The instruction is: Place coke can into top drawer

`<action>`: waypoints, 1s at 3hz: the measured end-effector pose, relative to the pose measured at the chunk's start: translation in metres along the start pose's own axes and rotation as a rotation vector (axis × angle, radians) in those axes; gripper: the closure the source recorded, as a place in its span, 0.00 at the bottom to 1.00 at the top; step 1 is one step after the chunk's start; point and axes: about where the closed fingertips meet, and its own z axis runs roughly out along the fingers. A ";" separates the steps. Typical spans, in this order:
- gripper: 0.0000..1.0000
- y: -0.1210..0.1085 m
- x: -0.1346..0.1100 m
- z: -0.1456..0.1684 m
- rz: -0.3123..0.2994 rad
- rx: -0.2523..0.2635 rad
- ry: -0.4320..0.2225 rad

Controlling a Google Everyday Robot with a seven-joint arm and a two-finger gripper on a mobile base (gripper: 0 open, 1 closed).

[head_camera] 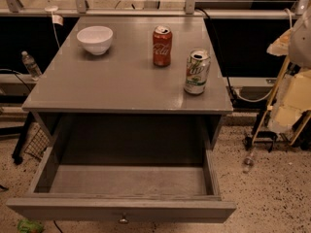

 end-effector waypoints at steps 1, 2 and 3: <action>0.00 0.000 0.000 0.000 0.000 0.000 0.000; 0.00 -0.018 -0.017 0.001 0.003 0.010 -0.031; 0.00 -0.054 -0.045 0.010 0.031 0.033 -0.096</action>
Offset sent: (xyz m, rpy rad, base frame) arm 0.0511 0.0265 0.0145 0.0695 -0.0249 0.0069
